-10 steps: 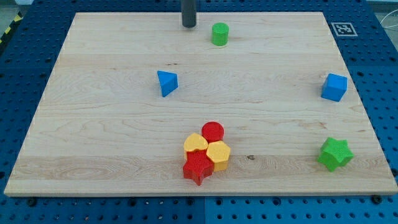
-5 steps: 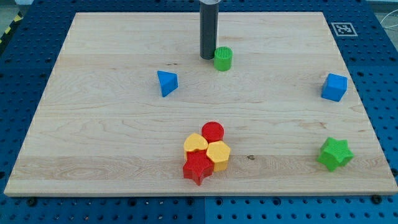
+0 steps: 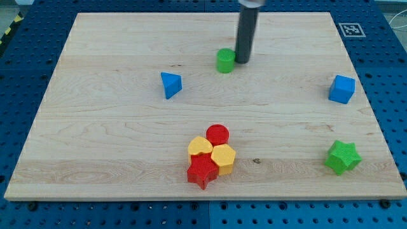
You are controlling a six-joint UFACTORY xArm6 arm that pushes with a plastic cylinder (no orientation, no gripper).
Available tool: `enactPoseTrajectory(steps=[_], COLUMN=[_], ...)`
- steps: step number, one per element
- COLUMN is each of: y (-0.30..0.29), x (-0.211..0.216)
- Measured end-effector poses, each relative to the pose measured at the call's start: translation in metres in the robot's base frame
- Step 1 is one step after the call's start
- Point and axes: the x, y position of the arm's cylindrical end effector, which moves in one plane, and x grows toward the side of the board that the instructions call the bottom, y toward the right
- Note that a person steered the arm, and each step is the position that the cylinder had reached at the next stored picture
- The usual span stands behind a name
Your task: Push the green circle to the blue triangle
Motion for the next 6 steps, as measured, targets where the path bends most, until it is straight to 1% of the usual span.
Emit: enactPoseTrajectory(steps=[1,2,5,6], y=[-0.067,-0.094,-0.093,-0.102], x=[-0.001,-0.001,-0.007,0.011])
